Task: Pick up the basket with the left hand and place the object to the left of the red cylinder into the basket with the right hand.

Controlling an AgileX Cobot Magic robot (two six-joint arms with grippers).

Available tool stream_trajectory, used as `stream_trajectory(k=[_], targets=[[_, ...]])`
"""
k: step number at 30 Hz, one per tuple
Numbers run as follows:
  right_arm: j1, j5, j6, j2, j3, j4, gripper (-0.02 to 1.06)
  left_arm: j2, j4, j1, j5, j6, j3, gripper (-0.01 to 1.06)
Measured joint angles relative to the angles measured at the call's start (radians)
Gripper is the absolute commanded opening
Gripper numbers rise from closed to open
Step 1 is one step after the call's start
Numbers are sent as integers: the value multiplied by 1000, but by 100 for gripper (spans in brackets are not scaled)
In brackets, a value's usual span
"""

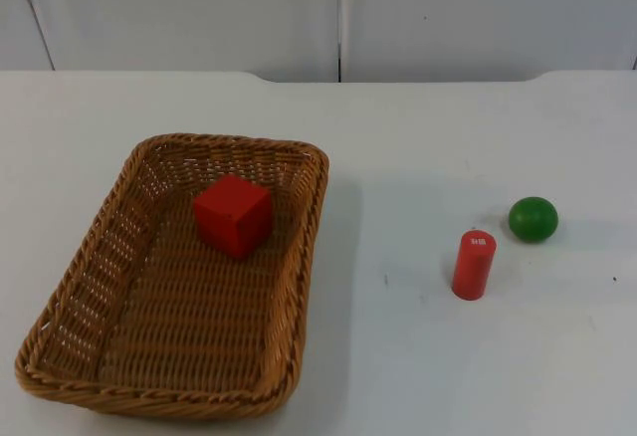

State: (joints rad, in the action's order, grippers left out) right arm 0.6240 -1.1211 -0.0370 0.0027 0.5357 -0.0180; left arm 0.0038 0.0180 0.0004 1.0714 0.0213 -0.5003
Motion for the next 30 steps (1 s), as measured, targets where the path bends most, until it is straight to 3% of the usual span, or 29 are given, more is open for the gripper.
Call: stream_trajectory(k=[10,13,14,19,30], targets=[[0,27,0,0,-13,0,82,0,0,0,0,0,0,88],[0,27,0,0,-13,0,83,0,0,0,0,0,0,102],[0,27,0,0,-13,0,83,0,0,0,0,0,0,102],[0,27,0,0,-13,0,105,0,0,0,0,0,0,105],[0,31,0,0,-13,0,105,0,0,0,0,0,0,105]])
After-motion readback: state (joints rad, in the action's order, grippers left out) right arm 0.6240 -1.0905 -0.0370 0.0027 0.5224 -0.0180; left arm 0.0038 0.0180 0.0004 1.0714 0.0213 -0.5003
